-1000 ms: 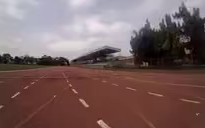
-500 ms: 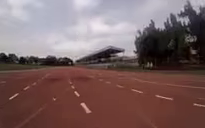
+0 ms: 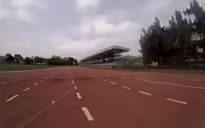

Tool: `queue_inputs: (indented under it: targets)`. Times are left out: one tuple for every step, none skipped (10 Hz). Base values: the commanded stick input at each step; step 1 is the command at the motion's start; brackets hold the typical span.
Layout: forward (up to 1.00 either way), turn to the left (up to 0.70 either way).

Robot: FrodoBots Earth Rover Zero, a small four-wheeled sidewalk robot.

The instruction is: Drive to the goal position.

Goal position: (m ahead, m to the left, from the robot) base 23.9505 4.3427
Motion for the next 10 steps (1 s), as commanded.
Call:
queue_inputs:
  targets:
    - [0.45,0.0]
    - [0.45,0.0]
    - [0.45,0.0]
    - [0.45,0.0]
    - [0.45,0.0]
    - [0.45,0.0]
    - [0.45,0.0]
    - [0.45,0.0]
    - [0.45,0.0]
    - [0.45,0.0]
